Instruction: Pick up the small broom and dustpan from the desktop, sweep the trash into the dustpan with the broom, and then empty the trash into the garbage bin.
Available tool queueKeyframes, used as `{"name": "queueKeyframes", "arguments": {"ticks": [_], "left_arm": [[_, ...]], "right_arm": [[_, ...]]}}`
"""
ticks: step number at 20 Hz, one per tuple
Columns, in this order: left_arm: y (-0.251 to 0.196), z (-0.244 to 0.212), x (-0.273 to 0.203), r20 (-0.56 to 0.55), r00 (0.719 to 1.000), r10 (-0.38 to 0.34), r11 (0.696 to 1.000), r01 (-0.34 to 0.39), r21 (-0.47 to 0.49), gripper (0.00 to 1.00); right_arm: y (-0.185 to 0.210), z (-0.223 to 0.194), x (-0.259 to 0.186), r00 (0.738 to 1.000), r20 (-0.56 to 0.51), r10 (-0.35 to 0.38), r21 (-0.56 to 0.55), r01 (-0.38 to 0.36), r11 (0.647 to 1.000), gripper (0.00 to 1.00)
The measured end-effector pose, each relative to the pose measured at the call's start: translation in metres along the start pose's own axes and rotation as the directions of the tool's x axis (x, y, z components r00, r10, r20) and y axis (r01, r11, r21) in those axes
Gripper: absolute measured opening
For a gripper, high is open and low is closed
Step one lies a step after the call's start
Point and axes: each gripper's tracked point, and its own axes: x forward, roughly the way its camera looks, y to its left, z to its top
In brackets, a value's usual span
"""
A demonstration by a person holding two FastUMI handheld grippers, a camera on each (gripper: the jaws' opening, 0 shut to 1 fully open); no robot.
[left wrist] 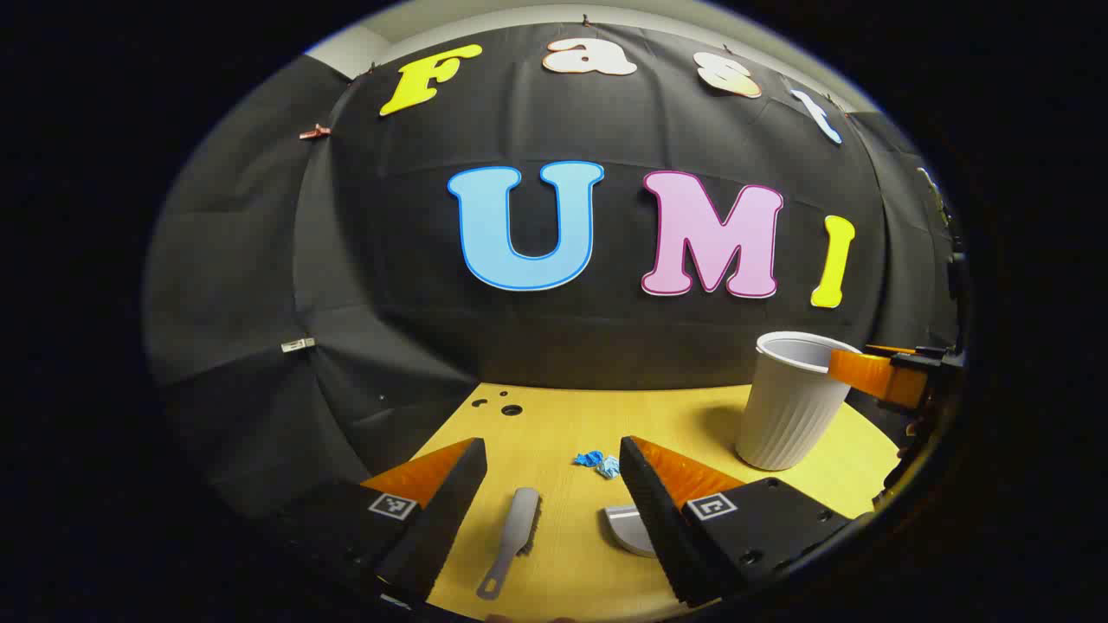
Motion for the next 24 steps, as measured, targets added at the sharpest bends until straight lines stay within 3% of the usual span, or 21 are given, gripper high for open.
{"name": "queueKeyframes", "arguments": {"ticks": [10, 24], "left_arm": [[0.028, -0.031, 0.0, -0.078, 0.997, -0.021, 1.0, 0.021, -0.008, 0.97], [0.039, -0.066, 0.001, -0.16, 0.986, -0.041, 0.999, 0.037, -0.023, 0.97]], "right_arm": [[0.027, -0.049, -0.006, 0.987, -0.158, 0.032, 0.04, -0.026, 0.999, 0.99], [0.058, -0.088, -0.011, 0.962, -0.262, 0.075, 0.007, -0.076, 0.997, 0.99]]}}
